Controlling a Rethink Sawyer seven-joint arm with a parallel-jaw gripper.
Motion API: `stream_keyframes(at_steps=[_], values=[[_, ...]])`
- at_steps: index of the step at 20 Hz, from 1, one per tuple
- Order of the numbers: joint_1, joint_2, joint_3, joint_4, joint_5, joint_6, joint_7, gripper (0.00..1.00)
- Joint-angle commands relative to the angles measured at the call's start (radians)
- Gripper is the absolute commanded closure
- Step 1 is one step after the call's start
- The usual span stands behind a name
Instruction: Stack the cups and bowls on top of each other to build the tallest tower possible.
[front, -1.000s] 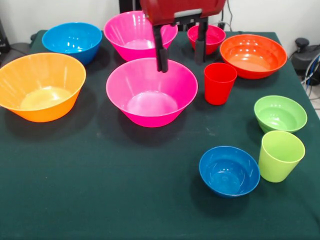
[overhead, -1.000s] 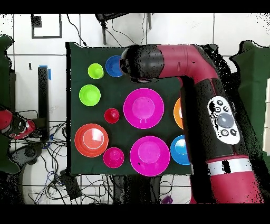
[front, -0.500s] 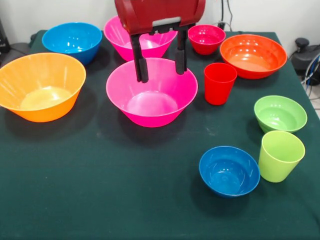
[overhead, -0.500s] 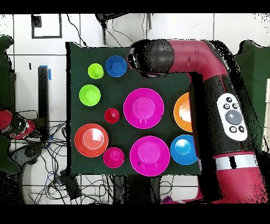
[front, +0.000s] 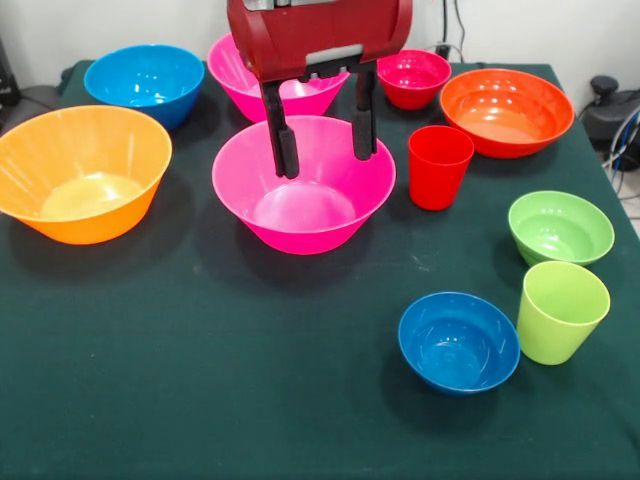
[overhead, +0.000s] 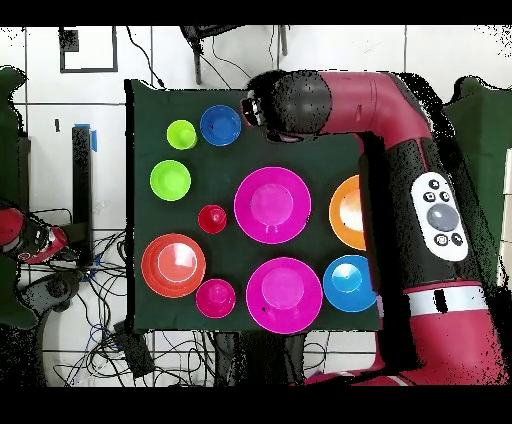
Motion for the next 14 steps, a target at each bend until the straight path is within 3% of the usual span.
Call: stream_keyframes(at_steps=[1, 14], values=[[0.007, 0.036, 0.040, -0.007, -0.071, 0.099, -0.304, 0.00], [0.015, 0.040, 0.072, 0.028, -0.061, 0.045, -0.255, 0.00]])
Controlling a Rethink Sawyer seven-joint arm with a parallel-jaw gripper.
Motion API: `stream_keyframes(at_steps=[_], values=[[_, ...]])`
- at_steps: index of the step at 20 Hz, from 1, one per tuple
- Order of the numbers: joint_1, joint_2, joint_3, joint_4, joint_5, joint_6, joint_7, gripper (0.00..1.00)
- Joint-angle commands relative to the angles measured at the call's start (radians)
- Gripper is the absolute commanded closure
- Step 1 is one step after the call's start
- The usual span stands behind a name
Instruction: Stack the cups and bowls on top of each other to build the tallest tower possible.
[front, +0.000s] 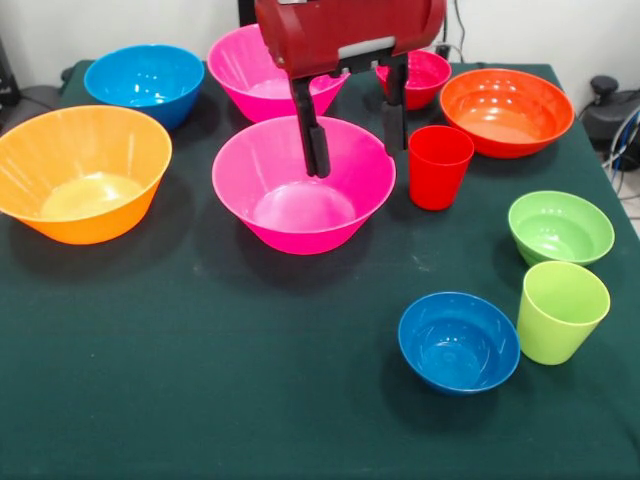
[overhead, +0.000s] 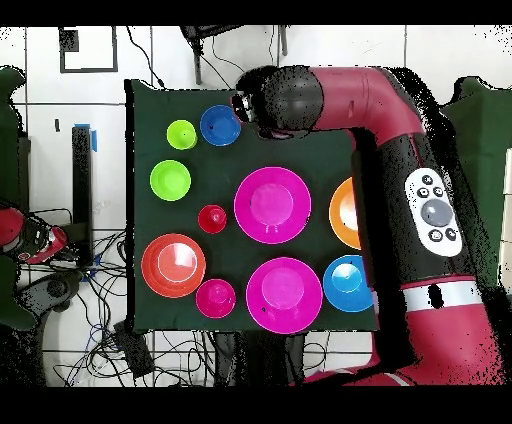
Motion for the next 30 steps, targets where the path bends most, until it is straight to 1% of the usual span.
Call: stream_keyframes(at_steps=[1, 7, 16, 24, 30], values=[[0.016, 0.036, 0.033, 0.039, -0.062, 0.040, -0.248, 0.00], [0.030, 0.034, 0.034, 0.049, -0.063, 0.046, -0.221, 0.00], [0.030, 0.031, 0.040, 0.058, -0.057, 0.060, -0.230, 0.00], [0.042, 0.038, 0.033, 0.044, -0.058, 0.101, -0.237, 0.00], [0.046, 0.036, 0.029, 0.049, -0.058, 0.113, -0.236, 0.00]])
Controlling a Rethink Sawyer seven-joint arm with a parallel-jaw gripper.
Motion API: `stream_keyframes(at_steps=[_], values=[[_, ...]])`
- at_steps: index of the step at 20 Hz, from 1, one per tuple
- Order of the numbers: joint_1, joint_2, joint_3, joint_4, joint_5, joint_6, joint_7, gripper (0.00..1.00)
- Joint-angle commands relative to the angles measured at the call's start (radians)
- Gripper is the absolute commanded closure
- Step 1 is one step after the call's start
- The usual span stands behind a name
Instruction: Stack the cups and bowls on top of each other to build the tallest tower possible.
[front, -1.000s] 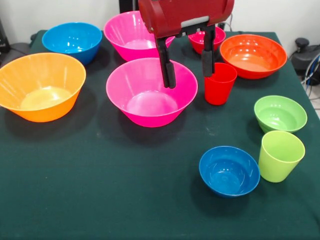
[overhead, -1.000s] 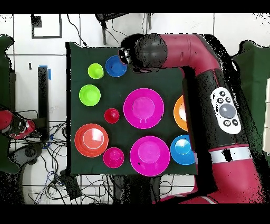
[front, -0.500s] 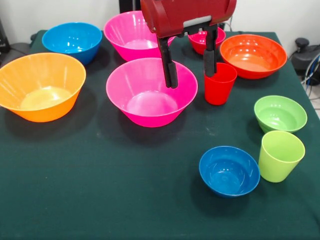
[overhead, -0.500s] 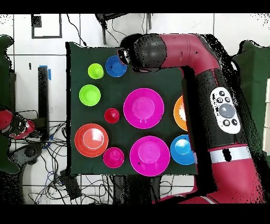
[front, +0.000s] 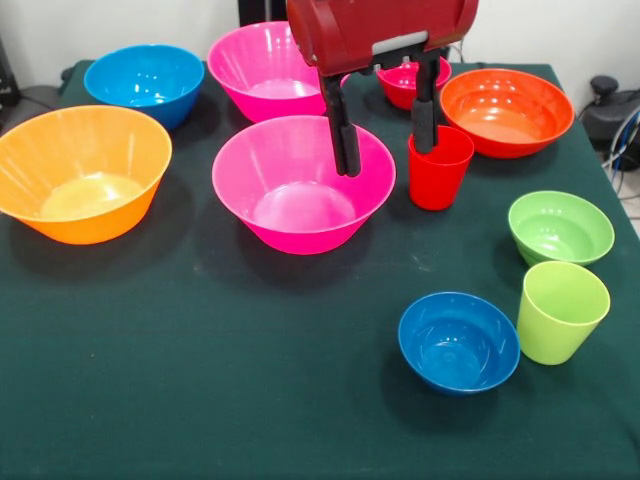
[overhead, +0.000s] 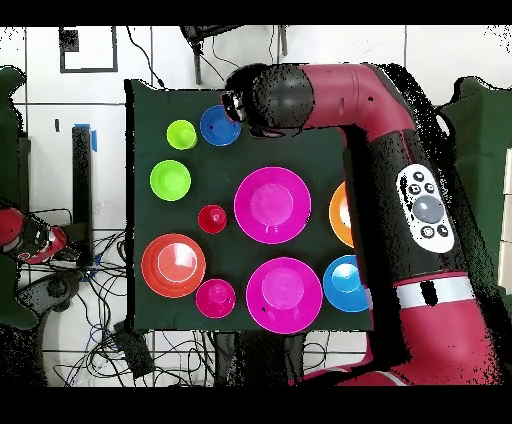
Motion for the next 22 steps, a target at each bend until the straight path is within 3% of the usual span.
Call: stream_keyframes(at_steps=[1, 5, 13, 17, 22], values=[[0.038, 0.040, 0.014, 0.043, -0.055, 0.127, -0.240, 0.00], [0.036, 0.045, 0.030, 0.038, -0.054, 0.205, -0.323, 0.00], [0.012, 0.047, 0.114, 0.051, -0.140, 0.346, -0.705, 0.00], [0.010, 0.042, 0.138, 0.063, -0.180, 0.365, -0.814, 0.00], [0.018, 0.046, 0.138, 0.073, -0.210, 0.325, -0.868, 0.00]])
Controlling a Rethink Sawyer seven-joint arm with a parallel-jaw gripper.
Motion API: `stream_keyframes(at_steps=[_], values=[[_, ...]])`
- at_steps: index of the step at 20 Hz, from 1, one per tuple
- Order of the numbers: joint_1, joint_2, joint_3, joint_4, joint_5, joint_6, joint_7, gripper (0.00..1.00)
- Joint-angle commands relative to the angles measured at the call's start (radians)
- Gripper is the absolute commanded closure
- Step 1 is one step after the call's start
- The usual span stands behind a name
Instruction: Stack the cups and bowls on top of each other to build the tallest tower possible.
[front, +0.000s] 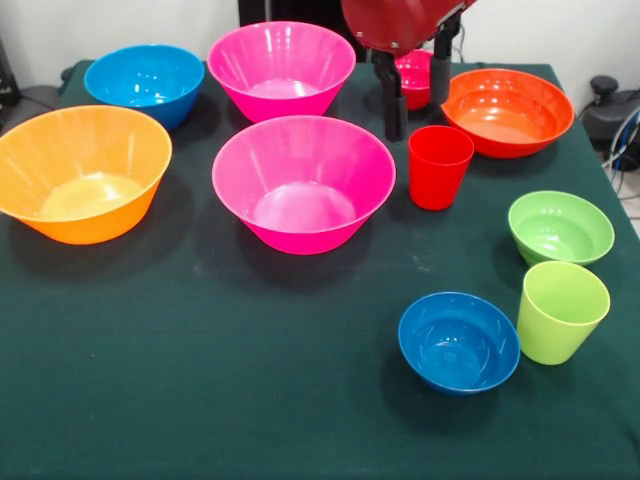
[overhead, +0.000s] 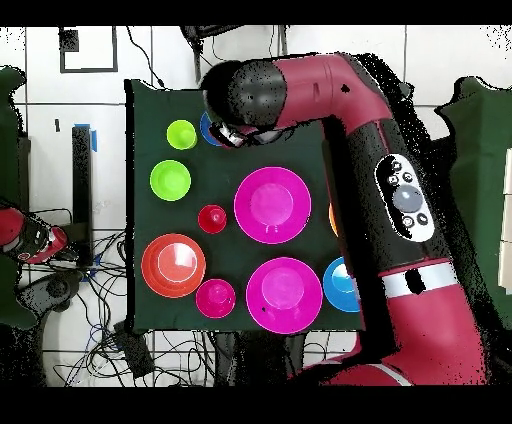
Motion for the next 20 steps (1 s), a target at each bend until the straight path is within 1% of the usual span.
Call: stream_keyframes(at_steps=[1, 3, 6, 14, 16, 20], values=[[0.019, 0.042, 0.038, 0.074, -0.120, 0.053, -0.442, 0.00], [0.024, 0.043, 0.033, 0.082, -0.130, 0.031, -0.459, 0.00], [0.031, 0.047, 0.023, 0.095, -0.132, -0.004, -0.442, 0.00], [0.059, 0.042, -0.010, 0.120, -0.142, 0.002, -0.395, 0.00], [0.063, 0.041, -0.016, 0.126, -0.149, 0.010, -0.396, 0.00], [0.056, 0.038, -0.016, 0.148, -0.156, -0.007, -0.404, 0.00]])
